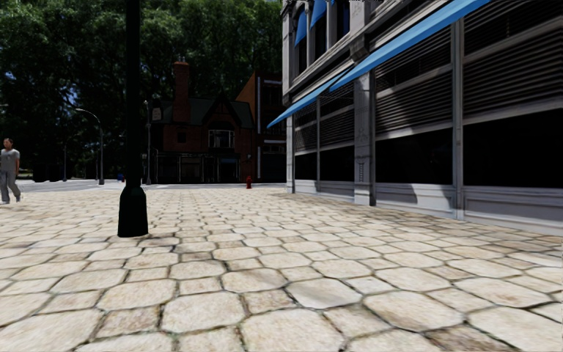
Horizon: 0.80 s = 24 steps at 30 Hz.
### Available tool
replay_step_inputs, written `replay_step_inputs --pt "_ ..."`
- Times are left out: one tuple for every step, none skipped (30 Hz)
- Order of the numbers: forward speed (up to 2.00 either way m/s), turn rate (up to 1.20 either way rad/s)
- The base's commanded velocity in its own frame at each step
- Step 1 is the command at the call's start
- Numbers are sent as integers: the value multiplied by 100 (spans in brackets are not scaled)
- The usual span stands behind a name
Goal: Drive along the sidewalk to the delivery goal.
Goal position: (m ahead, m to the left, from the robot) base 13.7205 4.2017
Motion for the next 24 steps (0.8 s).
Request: replay_step_inputs --pt "200 33" --pt "200 33" --pt "200 33" --pt "200 33" --pt "200 33" --pt "200 33" --pt "200 31" --pt "200 31" --pt "200 31" --pt "200 31" --pt "200 31" --pt "200 31" --pt "200 31" --pt "200 31" --pt "200 31" --pt "200 31" --pt "200 31" --pt "200 31" --pt "200 31" --pt "200 31" --pt "200 31" --pt "200 31" --pt "200 31" --pt "200 31"
